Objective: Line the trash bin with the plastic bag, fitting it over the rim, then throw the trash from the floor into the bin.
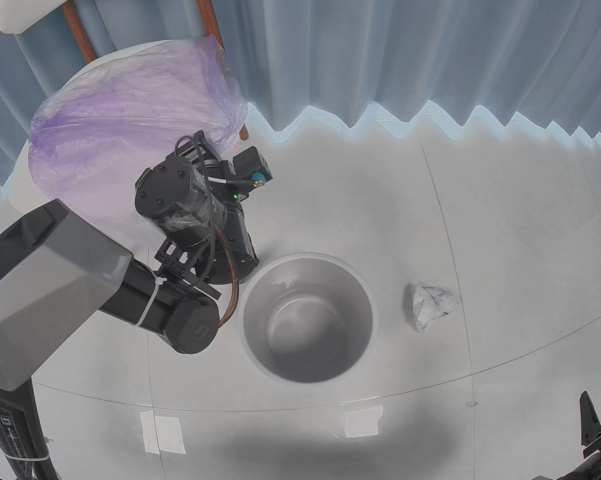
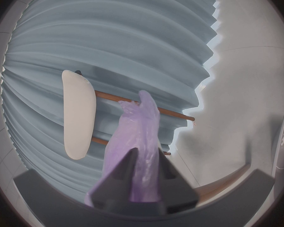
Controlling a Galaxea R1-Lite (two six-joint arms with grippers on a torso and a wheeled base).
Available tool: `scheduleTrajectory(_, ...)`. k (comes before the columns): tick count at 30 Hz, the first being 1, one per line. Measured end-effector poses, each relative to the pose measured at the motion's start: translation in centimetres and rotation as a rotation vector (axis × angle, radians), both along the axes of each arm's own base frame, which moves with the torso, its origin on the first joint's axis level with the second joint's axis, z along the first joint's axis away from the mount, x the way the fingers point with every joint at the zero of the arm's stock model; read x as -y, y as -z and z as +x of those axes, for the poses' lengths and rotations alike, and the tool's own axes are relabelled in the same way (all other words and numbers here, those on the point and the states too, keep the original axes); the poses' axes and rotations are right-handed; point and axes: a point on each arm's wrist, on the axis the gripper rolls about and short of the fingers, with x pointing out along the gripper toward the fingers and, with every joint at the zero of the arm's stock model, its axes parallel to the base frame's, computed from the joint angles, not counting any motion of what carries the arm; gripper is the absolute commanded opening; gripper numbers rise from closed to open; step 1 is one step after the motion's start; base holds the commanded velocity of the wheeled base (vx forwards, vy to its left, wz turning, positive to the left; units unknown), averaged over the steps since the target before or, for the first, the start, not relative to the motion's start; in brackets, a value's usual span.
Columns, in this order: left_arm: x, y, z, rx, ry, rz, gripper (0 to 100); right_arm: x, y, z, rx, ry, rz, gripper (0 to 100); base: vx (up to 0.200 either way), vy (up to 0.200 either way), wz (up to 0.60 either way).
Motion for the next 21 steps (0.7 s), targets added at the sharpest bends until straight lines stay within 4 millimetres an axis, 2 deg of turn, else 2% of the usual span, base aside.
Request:
scheduleTrajectory(6,0.6,-0.8,-1.4,0.007,0.031,-0.007,0,0.0,0.0,0.0,0.000,0.000,0.000,100,0.000,0.000,0.00)
scheduleTrajectory(11,1.1,-1.5,-3.8,-0.011,0.084,-0.003,0,0.0,0.0,0.0,0.000,0.000,0.000,100,0.000,0.000,0.00)
scheduleTrajectory(16,0.4,-1.9,-6.4,-0.059,0.140,-0.022,0,0.0,0.0,0.0,0.000,0.000,0.000,100,0.000,0.000,0.00)
scheduleTrajectory(21,-0.6,-1.6,-8.4,-0.169,0.216,-0.117,0,0.0,0.0,0.0,0.000,0.000,0.000,100,0.000,0.000,0.00)
